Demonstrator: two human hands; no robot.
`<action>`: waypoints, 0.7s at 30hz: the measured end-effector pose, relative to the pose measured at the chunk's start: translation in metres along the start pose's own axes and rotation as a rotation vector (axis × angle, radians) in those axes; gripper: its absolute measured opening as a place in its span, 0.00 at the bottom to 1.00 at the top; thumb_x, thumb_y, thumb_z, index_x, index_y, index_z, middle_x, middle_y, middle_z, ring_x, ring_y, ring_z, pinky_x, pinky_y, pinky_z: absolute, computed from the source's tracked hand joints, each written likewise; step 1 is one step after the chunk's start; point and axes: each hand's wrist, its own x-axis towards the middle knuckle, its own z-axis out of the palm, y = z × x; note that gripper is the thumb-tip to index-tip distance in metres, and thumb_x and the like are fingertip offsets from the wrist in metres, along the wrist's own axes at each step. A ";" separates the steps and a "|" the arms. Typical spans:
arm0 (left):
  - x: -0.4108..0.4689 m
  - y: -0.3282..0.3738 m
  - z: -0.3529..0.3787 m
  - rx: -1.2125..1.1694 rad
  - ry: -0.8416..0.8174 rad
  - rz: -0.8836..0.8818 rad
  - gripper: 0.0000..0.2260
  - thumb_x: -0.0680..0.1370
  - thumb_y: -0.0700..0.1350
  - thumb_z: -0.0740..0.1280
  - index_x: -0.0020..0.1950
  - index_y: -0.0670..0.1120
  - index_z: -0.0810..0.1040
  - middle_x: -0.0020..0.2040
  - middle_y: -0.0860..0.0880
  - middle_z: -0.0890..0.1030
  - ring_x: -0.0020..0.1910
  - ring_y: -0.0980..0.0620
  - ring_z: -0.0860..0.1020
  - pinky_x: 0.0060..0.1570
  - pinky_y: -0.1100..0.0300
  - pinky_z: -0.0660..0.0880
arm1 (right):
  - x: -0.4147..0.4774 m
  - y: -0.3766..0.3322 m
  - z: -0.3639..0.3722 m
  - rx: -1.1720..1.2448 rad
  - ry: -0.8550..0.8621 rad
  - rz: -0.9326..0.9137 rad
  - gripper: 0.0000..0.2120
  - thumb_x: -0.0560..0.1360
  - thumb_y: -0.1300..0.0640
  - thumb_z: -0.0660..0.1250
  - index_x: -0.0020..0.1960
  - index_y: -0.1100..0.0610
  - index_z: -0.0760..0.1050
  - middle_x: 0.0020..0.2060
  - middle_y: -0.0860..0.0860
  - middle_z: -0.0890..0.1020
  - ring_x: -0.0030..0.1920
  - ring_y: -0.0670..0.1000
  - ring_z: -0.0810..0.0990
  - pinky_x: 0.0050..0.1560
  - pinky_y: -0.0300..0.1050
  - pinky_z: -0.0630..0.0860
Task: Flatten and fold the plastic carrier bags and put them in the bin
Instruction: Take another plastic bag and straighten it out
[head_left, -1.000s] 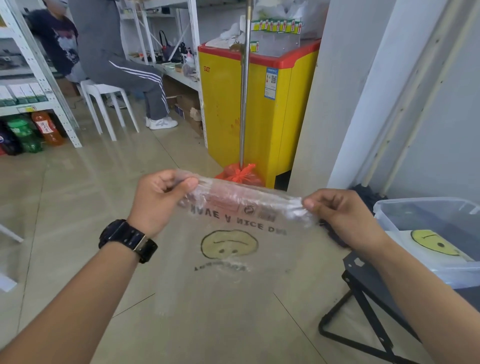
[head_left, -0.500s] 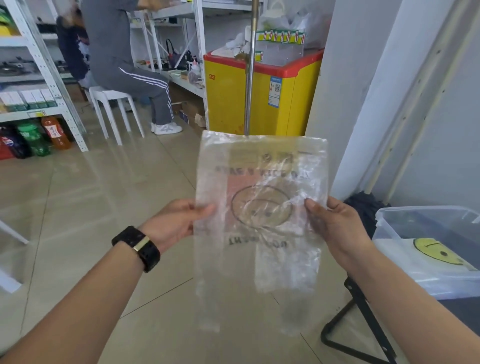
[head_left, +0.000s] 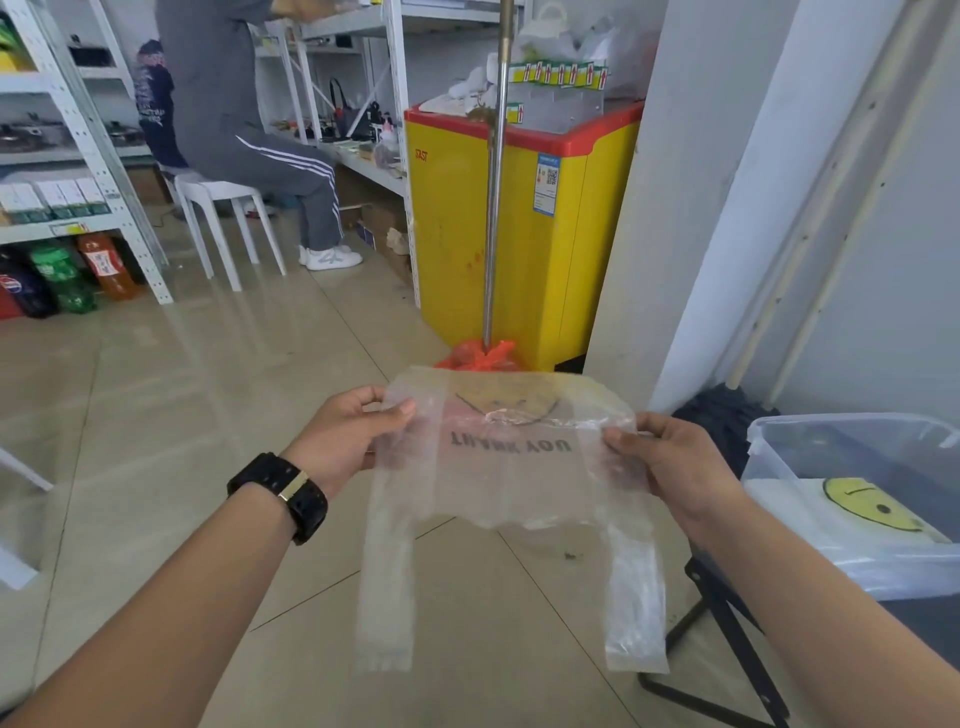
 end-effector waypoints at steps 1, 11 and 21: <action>-0.002 0.000 0.001 0.018 -0.049 -0.006 0.06 0.76 0.39 0.70 0.53 0.44 0.80 0.47 0.43 0.86 0.39 0.49 0.84 0.36 0.59 0.80 | 0.000 0.000 0.000 -0.007 -0.001 0.005 0.04 0.77 0.62 0.70 0.49 0.63 0.82 0.42 0.58 0.87 0.38 0.53 0.86 0.41 0.46 0.82; -0.003 0.003 0.002 0.035 -0.008 0.264 0.08 0.74 0.33 0.69 0.51 0.42 0.83 0.45 0.44 0.87 0.40 0.50 0.85 0.38 0.60 0.80 | -0.006 -0.013 -0.005 0.119 -0.028 -0.186 0.08 0.80 0.61 0.66 0.49 0.56 0.84 0.47 0.60 0.86 0.49 0.64 0.84 0.55 0.60 0.80; -0.013 0.013 -0.001 -0.002 0.006 0.443 0.09 0.61 0.42 0.79 0.40 0.48 0.87 0.41 0.49 0.87 0.40 0.54 0.83 0.41 0.61 0.79 | 0.001 -0.016 -0.021 0.112 -0.081 -0.413 0.21 0.73 0.78 0.59 0.32 0.60 0.82 0.32 0.54 0.83 0.38 0.57 0.79 0.41 0.45 0.77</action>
